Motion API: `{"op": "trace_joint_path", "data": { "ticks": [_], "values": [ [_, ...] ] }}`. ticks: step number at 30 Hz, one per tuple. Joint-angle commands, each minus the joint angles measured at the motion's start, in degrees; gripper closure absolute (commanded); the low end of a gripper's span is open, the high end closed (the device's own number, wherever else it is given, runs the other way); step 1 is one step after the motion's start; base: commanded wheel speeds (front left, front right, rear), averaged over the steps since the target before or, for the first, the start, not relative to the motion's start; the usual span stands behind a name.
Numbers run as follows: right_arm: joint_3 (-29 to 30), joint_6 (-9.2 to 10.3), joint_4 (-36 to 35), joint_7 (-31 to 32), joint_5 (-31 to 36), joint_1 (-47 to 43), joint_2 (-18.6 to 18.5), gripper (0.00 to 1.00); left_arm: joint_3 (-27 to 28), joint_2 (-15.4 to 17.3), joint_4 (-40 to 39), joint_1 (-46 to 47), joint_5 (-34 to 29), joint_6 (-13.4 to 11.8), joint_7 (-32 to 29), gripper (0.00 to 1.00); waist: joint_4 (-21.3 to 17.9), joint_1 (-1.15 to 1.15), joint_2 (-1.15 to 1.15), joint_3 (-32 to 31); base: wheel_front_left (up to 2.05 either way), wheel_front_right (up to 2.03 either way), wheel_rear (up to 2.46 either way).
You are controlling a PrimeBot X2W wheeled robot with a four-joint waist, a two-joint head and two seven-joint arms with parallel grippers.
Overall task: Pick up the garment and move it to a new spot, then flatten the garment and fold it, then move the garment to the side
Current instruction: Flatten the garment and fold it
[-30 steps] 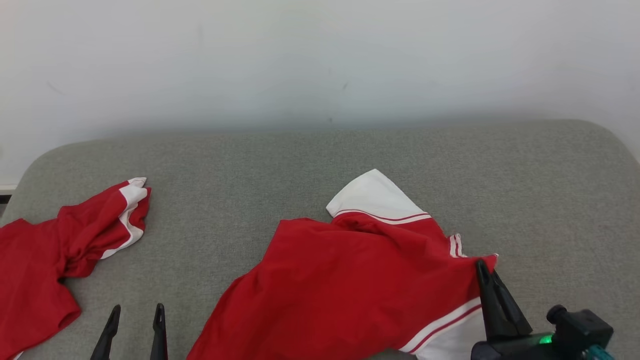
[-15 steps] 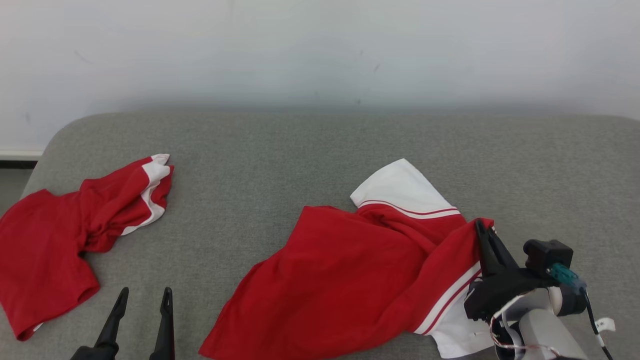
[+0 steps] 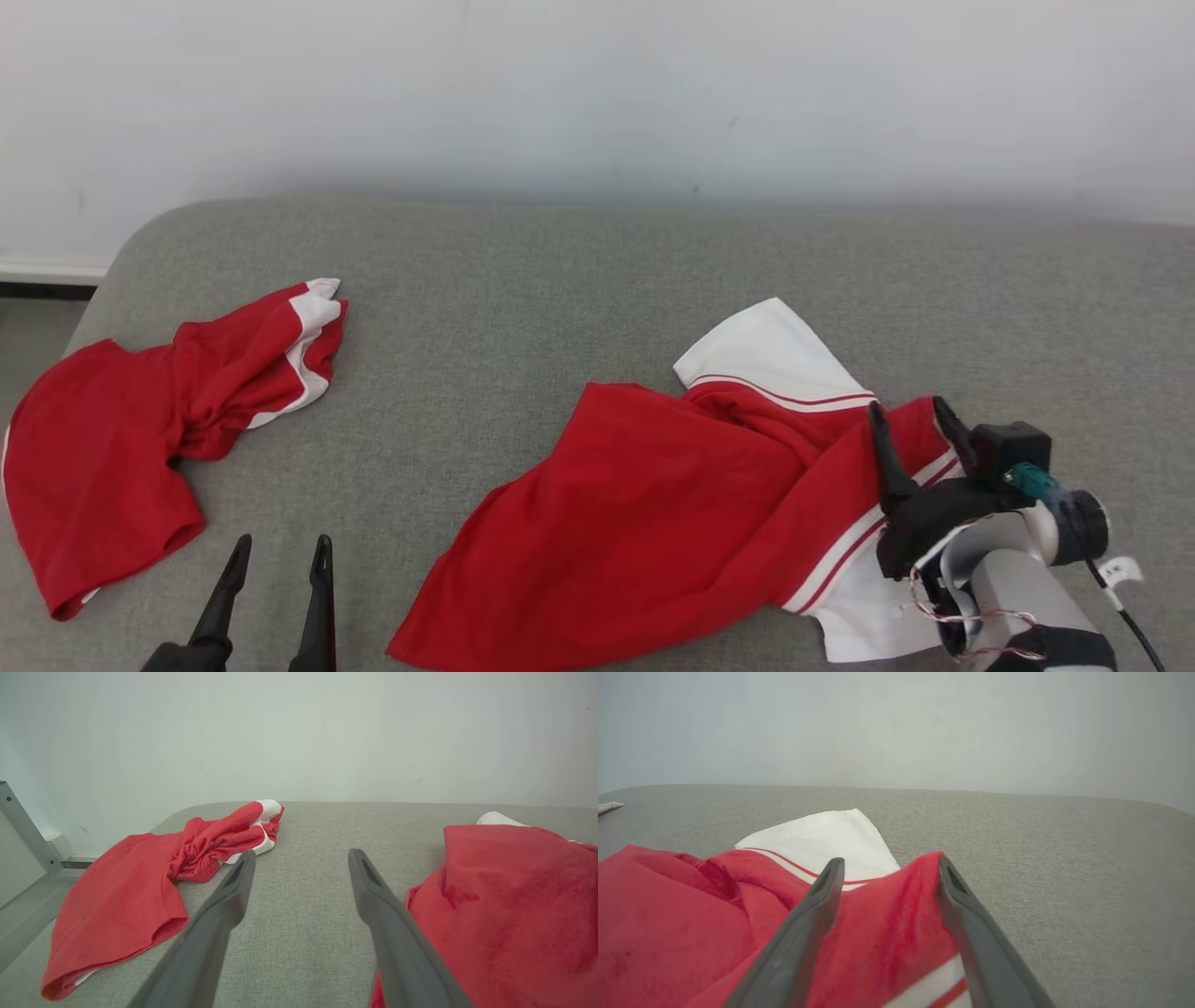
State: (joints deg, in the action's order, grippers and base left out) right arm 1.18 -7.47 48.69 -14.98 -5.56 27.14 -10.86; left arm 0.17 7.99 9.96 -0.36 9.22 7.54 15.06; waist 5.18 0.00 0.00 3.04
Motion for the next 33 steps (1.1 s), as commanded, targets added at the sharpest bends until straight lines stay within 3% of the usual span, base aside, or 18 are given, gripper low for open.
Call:
{"op": "trace_joint_path", "data": {
  "ticks": [1, 12, 21, 33],
  "values": [
    [0.4, -0.07, -1.0, -0.3, 0.1, -1.9, -0.2, 0.0, 0.2, -0.2, 0.2, -1.0, -0.4, -0.1, 0.2, 0.0, -1.1, 0.0, 0.0, -1.3, 0.0, 0.0, 0.0],
    [2.7, -0.07, -16.2, -0.3, -1.9, -12.9, -1.7, 0.0, 2.3, -0.9, -0.4, -3.5, -1.5, -0.1, 0.2, 0.0, -3.9, 0.0, 0.0, -4.6, 0.0, 0.0, 0.0],
    [4.7, -0.07, -34.2, -0.2, -2.9, -24.3, 1.9, 0.0, 3.5, -0.9, -0.9, -4.9, -1.9, -0.1, 0.2, 0.0, -4.8, 0.0, 0.0, -5.5, 0.0, 0.0, 0.0],
    [3.7, -0.07, -48.3, -0.2, -0.1, -36.2, 6.5, 0.0, 4.7, -0.8, -0.4, -6.0, -3.5, -0.1, 0.2, 0.0, -4.5, 0.0, 0.0, -6.6, 0.0, 0.0, 0.0]
  ]
}}
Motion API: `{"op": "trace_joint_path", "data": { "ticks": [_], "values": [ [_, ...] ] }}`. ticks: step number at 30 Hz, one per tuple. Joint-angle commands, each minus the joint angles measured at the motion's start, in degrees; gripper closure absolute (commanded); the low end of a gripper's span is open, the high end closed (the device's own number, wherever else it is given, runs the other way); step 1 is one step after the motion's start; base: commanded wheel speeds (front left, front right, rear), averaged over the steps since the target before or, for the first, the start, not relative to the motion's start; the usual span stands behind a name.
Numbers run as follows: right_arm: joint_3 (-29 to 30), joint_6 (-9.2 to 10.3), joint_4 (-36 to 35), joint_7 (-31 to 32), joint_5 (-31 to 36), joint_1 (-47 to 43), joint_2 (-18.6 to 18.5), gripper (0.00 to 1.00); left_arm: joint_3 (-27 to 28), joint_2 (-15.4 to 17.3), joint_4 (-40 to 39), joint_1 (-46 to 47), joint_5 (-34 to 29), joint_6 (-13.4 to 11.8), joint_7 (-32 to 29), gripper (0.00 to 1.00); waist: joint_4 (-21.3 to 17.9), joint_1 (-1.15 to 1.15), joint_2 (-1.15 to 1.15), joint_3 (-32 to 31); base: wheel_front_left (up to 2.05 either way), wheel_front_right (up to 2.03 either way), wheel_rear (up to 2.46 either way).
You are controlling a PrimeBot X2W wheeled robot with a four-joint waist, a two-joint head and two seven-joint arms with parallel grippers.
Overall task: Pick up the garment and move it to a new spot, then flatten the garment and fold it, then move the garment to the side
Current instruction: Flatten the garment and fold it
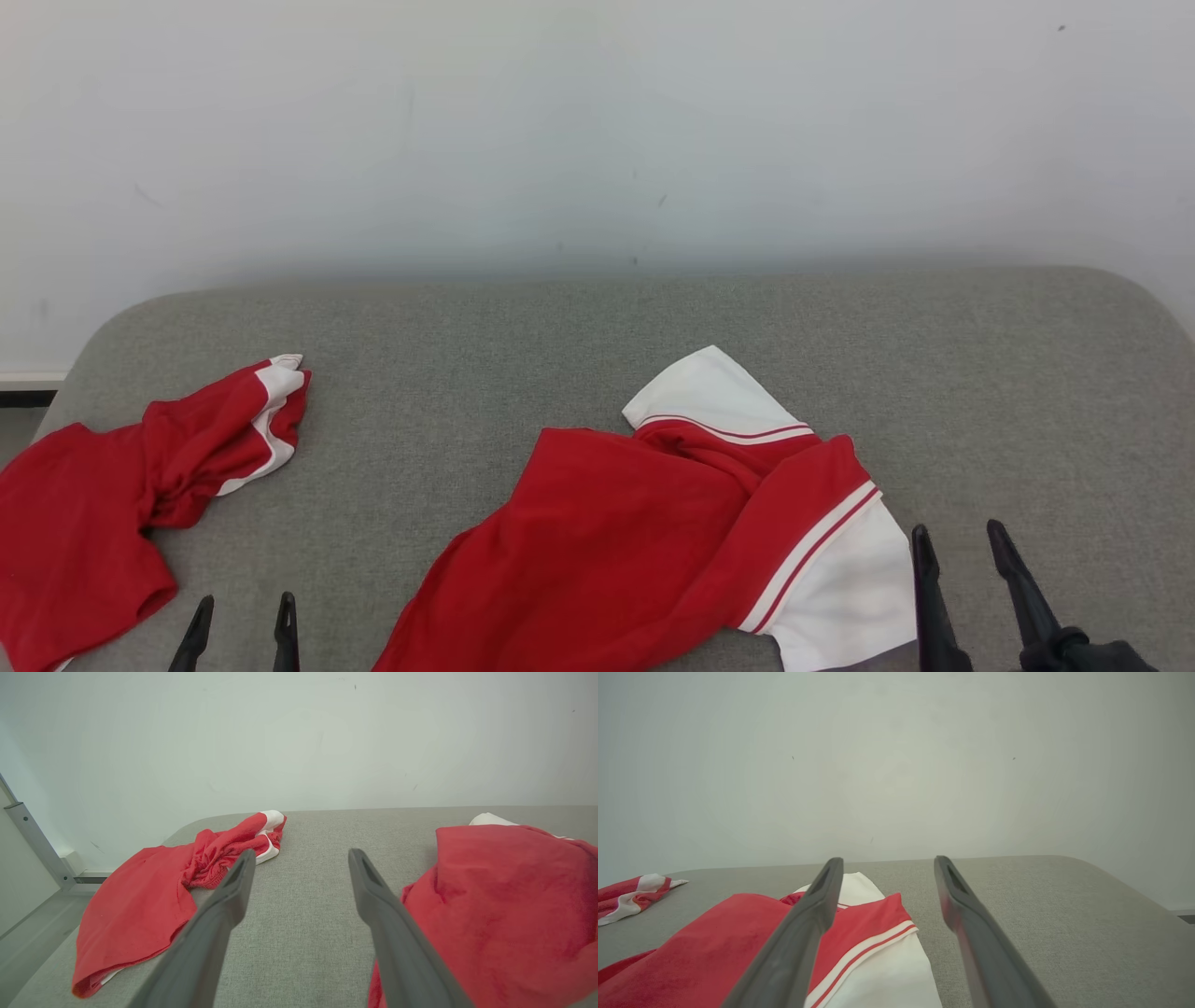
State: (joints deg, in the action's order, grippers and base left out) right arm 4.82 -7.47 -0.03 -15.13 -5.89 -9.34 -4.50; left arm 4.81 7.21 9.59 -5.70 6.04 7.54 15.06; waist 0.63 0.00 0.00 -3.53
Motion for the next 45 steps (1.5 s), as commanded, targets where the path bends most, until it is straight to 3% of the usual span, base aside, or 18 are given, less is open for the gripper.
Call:
{"op": "trace_joint_path", "data": {
  "ticks": [1, 12, 17, 31, 45],
  "values": [
    [-0.4, -0.07, -0.3, 0.0, 0.3, -0.6, 0.4, 0.0, 0.2, 0.0, 0.0, -0.8, -0.4, -0.1, 0.2, 0.0, 0.0, 0.0, 0.0, -0.1, 0.0, 0.0, 0.0],
    [-2.1, -0.07, 0.4, 0.0, 1.7, -4.6, 1.5, 0.0, 1.3, -0.5, 1.2, -1.4, -2.8, -0.4, 0.2, 0.0, -0.5, 0.0, 0.0, -1.0, 0.0, 0.0, 0.0],
    [-0.9, -0.07, 4.3, 0.0, 2.4, -3.9, 1.2, 0.0, -0.7, -0.2, 3.4, -2.1, -1.4, -0.1, 0.2, 0.0, -0.7, 0.0, 0.0, -0.8, 0.0, 0.0, 0.0],
    [1.3, -0.07, 24.5, 0.0, 4.3, 6.4, -2.7, 0.0, -13.6, 3.8, 17.4, 2.7, 5.8, -0.1, 0.2, 0.0, -1.8, 0.0, 0.0, 1.6, 0.0, 0.0, 0.0],
    [3.4, -0.07, 44.8, 0.0, 7.0, 18.4, -3.1, 0.0, -17.8, 5.0, 27.4, 9.5, 10.6, -0.1, 0.2, 0.0, -2.1, 0.0, 0.0, 3.9, 0.0, 0.0, 0.0]
  ]
}}
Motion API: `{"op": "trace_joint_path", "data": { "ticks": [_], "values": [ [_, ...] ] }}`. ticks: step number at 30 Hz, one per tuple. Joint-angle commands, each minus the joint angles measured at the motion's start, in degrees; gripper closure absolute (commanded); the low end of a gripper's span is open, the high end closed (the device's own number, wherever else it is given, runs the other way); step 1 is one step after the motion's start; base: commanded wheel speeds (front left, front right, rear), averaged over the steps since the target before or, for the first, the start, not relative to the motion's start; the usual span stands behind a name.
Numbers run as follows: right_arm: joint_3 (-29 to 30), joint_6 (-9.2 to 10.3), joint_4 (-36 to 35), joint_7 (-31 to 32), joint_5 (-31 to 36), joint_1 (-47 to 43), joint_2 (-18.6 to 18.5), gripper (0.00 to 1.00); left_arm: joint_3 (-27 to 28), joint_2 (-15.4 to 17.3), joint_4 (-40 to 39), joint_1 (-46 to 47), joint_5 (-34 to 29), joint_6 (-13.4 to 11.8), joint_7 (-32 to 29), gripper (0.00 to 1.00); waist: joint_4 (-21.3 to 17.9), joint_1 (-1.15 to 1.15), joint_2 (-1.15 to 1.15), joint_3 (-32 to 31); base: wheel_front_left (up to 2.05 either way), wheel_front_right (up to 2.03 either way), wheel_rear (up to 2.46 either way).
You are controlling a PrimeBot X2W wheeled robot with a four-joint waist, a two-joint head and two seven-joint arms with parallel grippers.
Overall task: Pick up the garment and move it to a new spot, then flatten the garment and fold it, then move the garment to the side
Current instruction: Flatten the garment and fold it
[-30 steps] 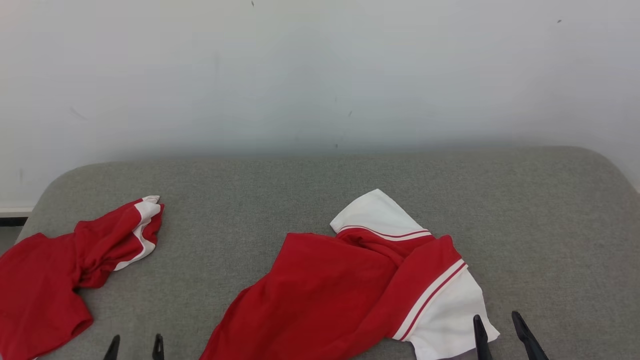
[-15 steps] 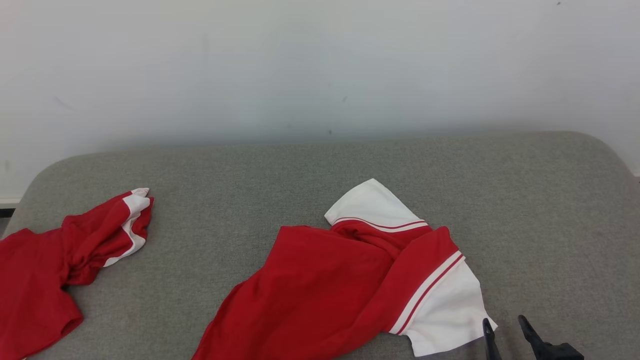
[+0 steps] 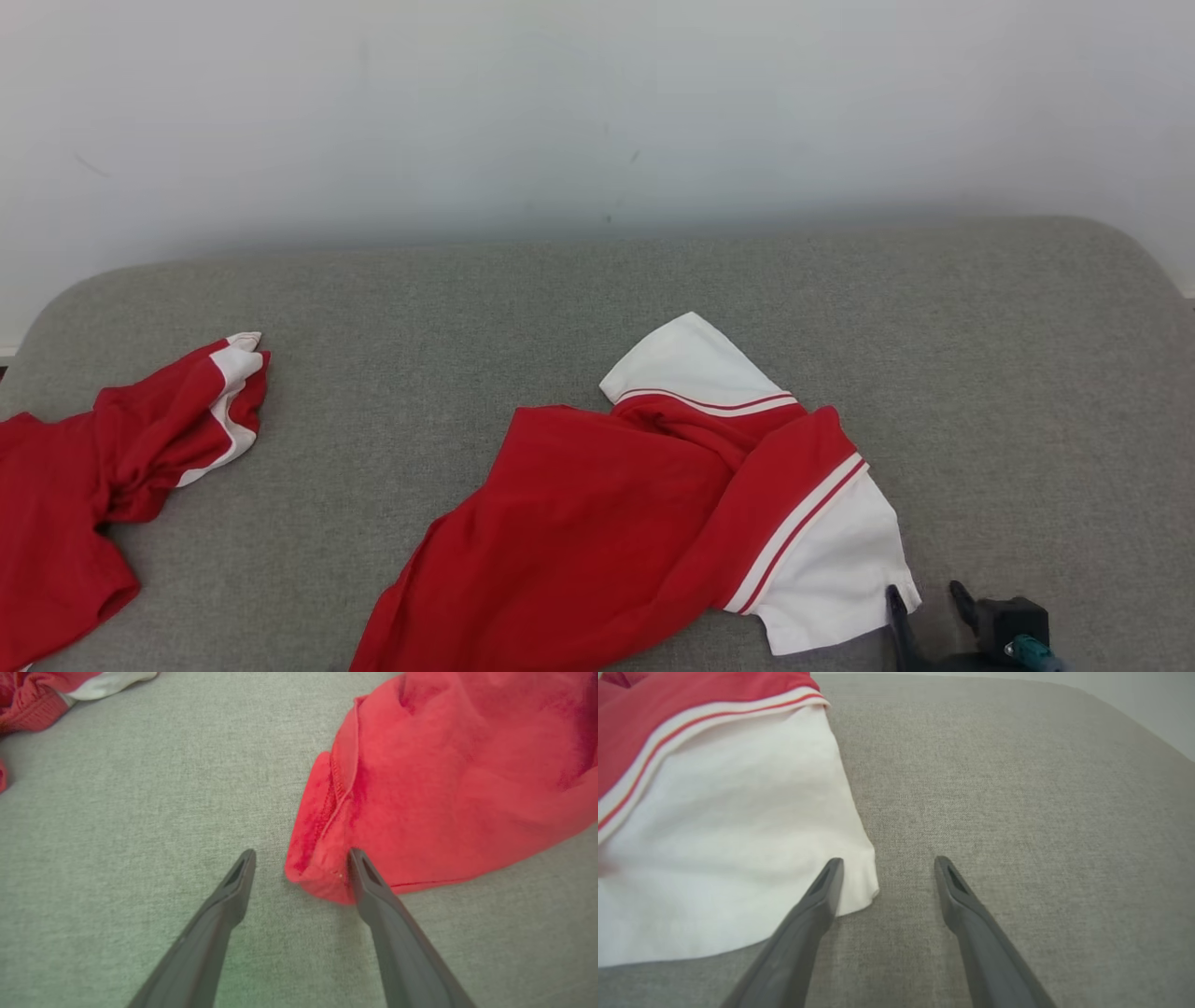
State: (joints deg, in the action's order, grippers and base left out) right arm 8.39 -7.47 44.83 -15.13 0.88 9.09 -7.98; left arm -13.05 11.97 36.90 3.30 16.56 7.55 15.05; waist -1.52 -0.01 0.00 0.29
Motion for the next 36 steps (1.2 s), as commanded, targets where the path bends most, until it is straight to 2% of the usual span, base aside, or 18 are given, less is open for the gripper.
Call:
{"op": "trace_joint_path", "data": {
  "ticks": [1, 4, 5, 6, 7, 14, 23, 26, 29, 33, 36],
  "values": [
    [-0.2, -0.07, 1.3, 0.0, 0.2, 0.5, 0.6, 0.0, -0.3, 0.4, 0.8, 0.8, 0.3, -0.1, 0.2, 0.0, 0.1, 0.01, 0.0, 0.2, 0.0, 0.0, 0.0],
    [-1.0, -0.07, 4.8, 0.1, 0.3, 2.1, 1.1, 0.0, -1.4, 0.5, 2.5, 2.0, 1.6, -0.1, 0.2, 0.02, 0.3, 0.01, 0.0, 0.5, 0.0, 0.0, 0.0],
    [-1.3, -0.07, 5.5, 0.1, 0.0, 2.4, 1.5, 0.0, -1.8, 0.5, 3.2, 2.3, 2.3, -0.1, 0.2, 0.25, 0.3, 0.01, 0.0, 0.6, 0.0, 0.0, 0.0],
    [-1.8, -0.07, 6.1, 0.1, -0.1, 2.7, 1.7, 0.57, -2.2, 0.4, 3.7, 2.5, 2.8, -0.1, 0.2, 0.57, 0.4, 0.01, 0.0, 0.6, 0.0, 0.0, 0.0],
    [-2.1, -0.07, 6.6, 0.2, -0.3, 2.8, 1.9, 1.0, -2.7, 0.4, 4.2, 2.7, 2.9, -0.1, 0.2, 1.0, 0.5, 0.01, 0.0, 0.6, 0.0, 0.0, 0.0],
    [-4.9, -0.07, 4.7, 0.1, -3.3, 1.6, 2.0, 1.0, -3.2, 0.3, 3.3, 1.6, 4.9, -0.1, 0.2, 1.0, 0.5, 0.01, 0.0, -0.2, 0.0, 0.0, 0.0],
    [-10.2, -0.07, -9.9, 0.0, -12.8, -2.9, 0.2, 1.0, 0.7, 2.9, -9.4, -1.7, 4.8, -0.1, 0.2, 1.0, -0.5, 0.01, 0.0, -0.9, 0.0, 0.0, 0.0],
    [-12.4, -0.07, -15.1, 0.0, -15.9, -0.6, -0.9, 1.0, 0.2, 5.0, -13.3, 1.3, 5.6, -0.1, 0.2, 1.0, -1.8, 0.01, 0.0, -0.5, 0.0, 0.0, 0.0],
    [-15.0, -0.07, -18.5, 0.8, -18.1, 4.0, -1.8, 1.0, -3.1, 8.7, -15.7, 6.9, 7.0, -0.1, -0.4, 1.0, -2.9, 0.01, 0.0, 0.6, 0.0, 0.0, 0.0],
    [-16.7, -0.07, -20.2, 3.6, -20.3, 14.2, -2.8, 1.0, -8.4, 14.2, -18.7, 19.4, 9.3, -0.1, -3.7, 1.0, -4.0, 0.01, 0.0, 4.2, 0.0, 0.0, 0.0],
    [-16.4, -0.07, -19.7, 5.1, -21.1, 20.1, -2.5, 1.0, -10.5, 16.5, -19.5, 26.6, 10.9, -0.1, -5.3, 1.0, -4.2, 0.01, 0.0, 6.8, 0.0, 0.0, 0.0]
  ]
}}
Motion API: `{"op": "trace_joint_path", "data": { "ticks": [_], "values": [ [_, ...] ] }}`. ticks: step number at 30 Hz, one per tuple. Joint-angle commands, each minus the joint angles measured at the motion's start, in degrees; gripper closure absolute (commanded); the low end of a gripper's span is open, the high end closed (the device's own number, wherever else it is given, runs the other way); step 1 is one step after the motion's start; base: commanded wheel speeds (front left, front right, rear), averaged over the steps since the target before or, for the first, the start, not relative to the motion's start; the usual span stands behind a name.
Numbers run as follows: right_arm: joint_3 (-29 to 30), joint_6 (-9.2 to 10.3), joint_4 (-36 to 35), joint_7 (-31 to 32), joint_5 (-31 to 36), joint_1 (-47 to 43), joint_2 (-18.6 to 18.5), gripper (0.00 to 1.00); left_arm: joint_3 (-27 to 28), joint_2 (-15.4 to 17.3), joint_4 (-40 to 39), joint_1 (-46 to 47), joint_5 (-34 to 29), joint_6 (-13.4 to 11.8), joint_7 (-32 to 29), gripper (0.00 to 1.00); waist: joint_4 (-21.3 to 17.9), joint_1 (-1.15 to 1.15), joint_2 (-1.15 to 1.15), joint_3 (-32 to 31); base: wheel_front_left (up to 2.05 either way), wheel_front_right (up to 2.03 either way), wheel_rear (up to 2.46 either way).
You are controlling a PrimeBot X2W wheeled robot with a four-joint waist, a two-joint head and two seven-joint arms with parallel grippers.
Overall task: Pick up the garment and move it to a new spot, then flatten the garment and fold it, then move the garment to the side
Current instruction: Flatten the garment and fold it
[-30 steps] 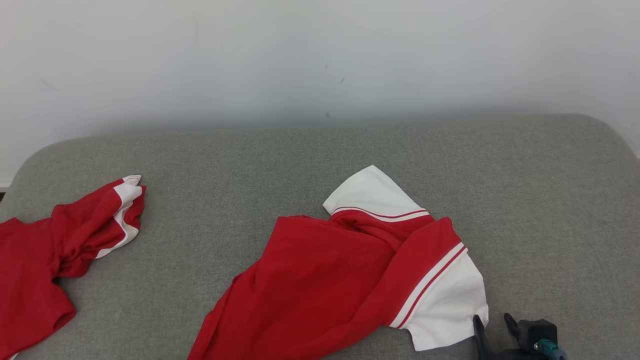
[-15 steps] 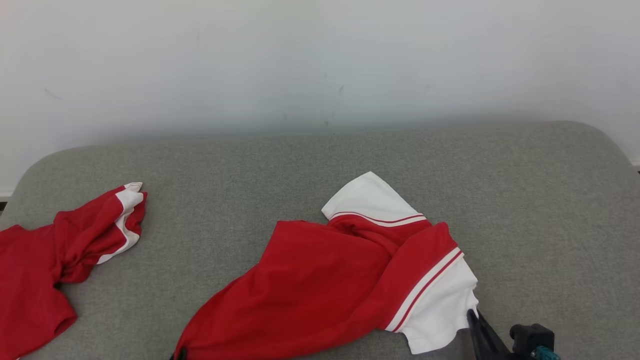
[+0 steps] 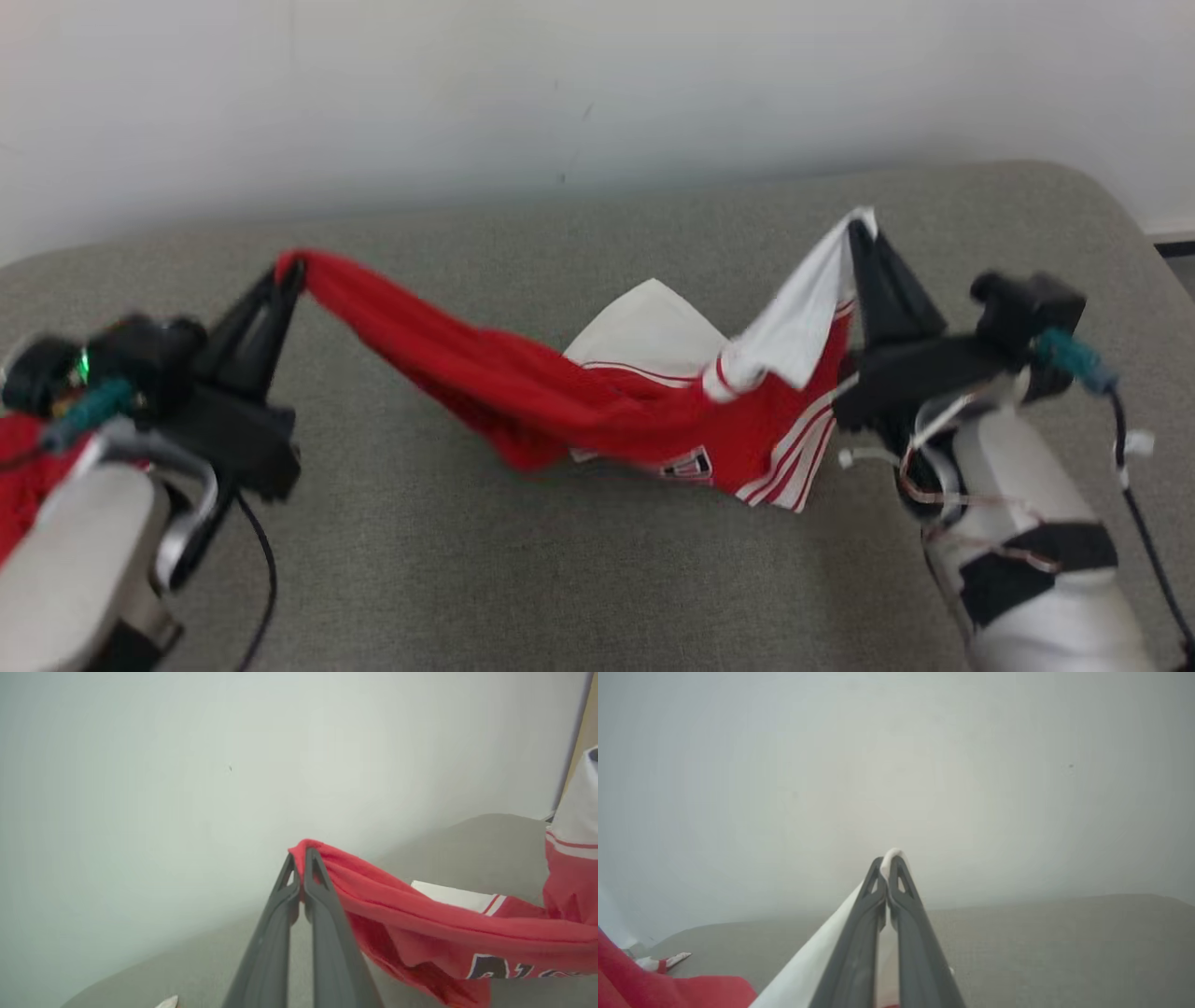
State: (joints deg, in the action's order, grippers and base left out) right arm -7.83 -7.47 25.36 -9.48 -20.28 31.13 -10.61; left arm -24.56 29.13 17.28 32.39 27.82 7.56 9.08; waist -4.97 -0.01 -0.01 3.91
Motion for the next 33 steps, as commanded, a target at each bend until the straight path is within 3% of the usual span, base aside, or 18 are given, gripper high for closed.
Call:
{"op": "trace_joint_path", "data": {
  "ticks": [1, 8, 13, 23, 33],
  "values": [
    [0.0, -0.07, 0.1, 0.2, 0.0, 1.3, 0.1, 1.0, -0.4, 0.8, -0.2, 1.4, 0.0, -0.2, -0.2, 1.0, -0.9, 0.01, 0.01, 4.7, 0.0, 0.0, 0.0],
    [2.6, -0.07, 4.5, 5.3, 2.5, 25.7, 0.3, 1.0, -9.0, 6.7, 2.9, 28.3, 6.8, -0.2, -4.2, 1.0, -2.0, 0.01, 0.01, 15.4, 0.0, 0.0, 0.0],
    [8.3, -0.07, 9.5, 7.9, 4.1, 43.8, 1.7, 1.0, -13.7, 9.2, 7.3, 46.0, 13.4, -0.2, -6.9, 1.0, -3.2, 0.01, 0.01, 21.9, 0.0, 0.0, 0.0],
    [15.9, -0.07, 17.9, 8.9, 14.0, 71.3, 3.8, 1.0, -21.8, 8.9, 16.7, 75.3, 19.5, -0.1, -7.0, 1.0, -4.7, 0.01, 0.01, 28.8, 0.0, 0.0, 0.0],
    [22.6, -0.07, 27.1, 7.4, 24.6, 85.4, 4.8, 1.0, -30.1, 7.2, 25.5, 89.8, 23.9, -0.1, -5.6, 1.0, -6.1, 0.01, 0.01, 30.4, 0.0, 0.0, 0.0]
  ]
}}
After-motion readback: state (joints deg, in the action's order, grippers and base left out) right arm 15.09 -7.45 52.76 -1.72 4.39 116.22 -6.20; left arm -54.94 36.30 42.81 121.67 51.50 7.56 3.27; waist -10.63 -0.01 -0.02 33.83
